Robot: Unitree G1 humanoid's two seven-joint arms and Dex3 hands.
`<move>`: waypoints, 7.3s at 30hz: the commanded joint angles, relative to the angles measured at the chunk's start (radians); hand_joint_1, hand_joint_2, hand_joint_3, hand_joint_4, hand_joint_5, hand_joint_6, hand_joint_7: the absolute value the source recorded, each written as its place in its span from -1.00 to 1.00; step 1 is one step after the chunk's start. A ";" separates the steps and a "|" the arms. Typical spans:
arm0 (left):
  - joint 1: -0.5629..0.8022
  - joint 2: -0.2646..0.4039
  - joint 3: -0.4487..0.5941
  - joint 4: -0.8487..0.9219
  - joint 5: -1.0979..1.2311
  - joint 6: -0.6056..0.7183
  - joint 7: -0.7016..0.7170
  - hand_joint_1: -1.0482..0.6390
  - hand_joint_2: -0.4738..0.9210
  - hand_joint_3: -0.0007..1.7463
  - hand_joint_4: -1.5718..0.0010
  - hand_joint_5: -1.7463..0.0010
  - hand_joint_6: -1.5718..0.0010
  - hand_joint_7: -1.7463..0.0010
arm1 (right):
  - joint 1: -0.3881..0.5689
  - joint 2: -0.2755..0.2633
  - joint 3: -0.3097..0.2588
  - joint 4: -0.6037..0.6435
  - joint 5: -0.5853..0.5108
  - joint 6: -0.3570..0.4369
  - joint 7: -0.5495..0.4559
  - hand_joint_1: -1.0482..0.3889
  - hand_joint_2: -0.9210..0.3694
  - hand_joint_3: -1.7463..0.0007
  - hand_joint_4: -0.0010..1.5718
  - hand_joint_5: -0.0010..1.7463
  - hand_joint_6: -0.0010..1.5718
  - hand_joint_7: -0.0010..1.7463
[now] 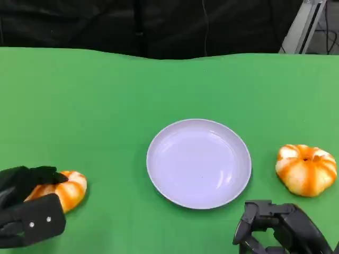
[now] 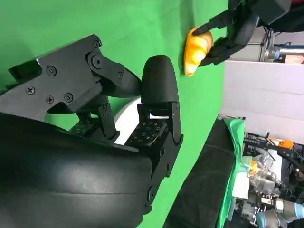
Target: Grasp the bread from the table and place it into the plate.
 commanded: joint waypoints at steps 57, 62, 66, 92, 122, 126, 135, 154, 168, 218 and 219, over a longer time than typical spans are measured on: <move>-0.101 -0.313 -0.120 -0.445 0.094 0.054 0.062 0.18 0.86 -0.99 0.28 -1.00 0.44 -1.00 | 0.003 0.000 0.005 0.031 -0.005 -0.036 -0.010 0.30 -0.53 -0.09 0.07 0.66 0.09 0.35; -0.143 -0.353 -0.148 -0.365 0.080 0.041 0.057 0.16 0.85 -1.00 0.26 -1.00 0.43 -1.00 | 0.011 -0.001 0.007 0.020 -0.015 -0.035 -0.019 0.32 -0.54 -0.10 0.08 0.64 0.10 0.35; -0.188 -0.373 -0.181 -0.274 0.086 0.016 0.052 0.16 0.84 -1.00 0.26 -1.00 0.44 -1.00 | 0.011 0.000 0.010 0.021 -0.008 -0.030 -0.014 0.32 -0.53 -0.10 0.08 0.64 0.10 0.35; -0.335 -0.465 -0.261 0.017 0.090 -0.010 0.077 -0.02 0.87 -1.00 0.04 0.11 -0.22 0.78 | 0.012 0.000 0.019 0.017 -0.045 -0.032 -0.048 0.29 -0.49 -0.13 0.07 0.64 0.11 0.32; -0.346 -0.377 -0.226 -0.077 0.008 0.054 -0.154 -0.89 1.00 0.02 0.37 0.99 0.39 0.99 | 0.002 0.004 0.019 0.041 -0.038 -0.049 -0.045 0.31 -0.52 -0.11 0.06 0.64 0.12 0.30; -0.305 -0.359 -0.194 -0.131 -0.019 0.049 -0.138 -0.86 1.00 0.03 0.35 0.98 0.42 1.00 | 0.003 0.003 0.019 0.040 -0.041 -0.047 -0.048 0.32 -0.54 -0.09 0.07 0.62 0.13 0.29; -0.195 -0.415 -0.093 -0.175 -0.171 -0.035 -0.063 -0.74 1.00 -0.09 0.22 0.96 0.42 0.99 | 0.005 0.005 0.021 0.040 -0.028 -0.043 -0.038 0.32 -0.56 -0.07 0.09 0.61 0.13 0.29; 0.075 -0.530 0.077 -0.325 -0.573 -0.229 -0.108 -0.62 1.00 -0.29 0.02 0.95 0.40 0.98 | 0.003 0.003 0.020 0.048 -0.022 -0.050 -0.028 0.32 -0.57 -0.05 0.09 0.61 0.12 0.32; 0.257 -0.584 0.118 -0.399 -0.764 -0.244 -0.240 -0.64 1.00 -0.40 0.00 0.98 0.33 0.98 | 0.004 0.001 0.017 0.051 -0.012 -0.045 -0.013 0.33 -0.55 -0.07 0.08 0.63 0.11 0.32; 0.282 -0.613 0.171 -0.034 -0.682 -0.616 -0.368 0.18 0.57 0.11 -0.43 0.10 -0.82 0.91 | -0.001 -0.004 0.011 0.050 -0.015 -0.047 -0.020 0.31 -0.54 -0.08 0.06 0.65 0.10 0.34; 0.274 -0.611 0.166 -0.028 -0.659 -0.616 -0.356 0.18 0.56 0.11 -0.42 0.08 -0.82 0.91 | 0.000 -0.005 0.011 0.050 -0.014 -0.048 -0.020 0.31 -0.54 -0.08 0.06 0.65 0.10 0.34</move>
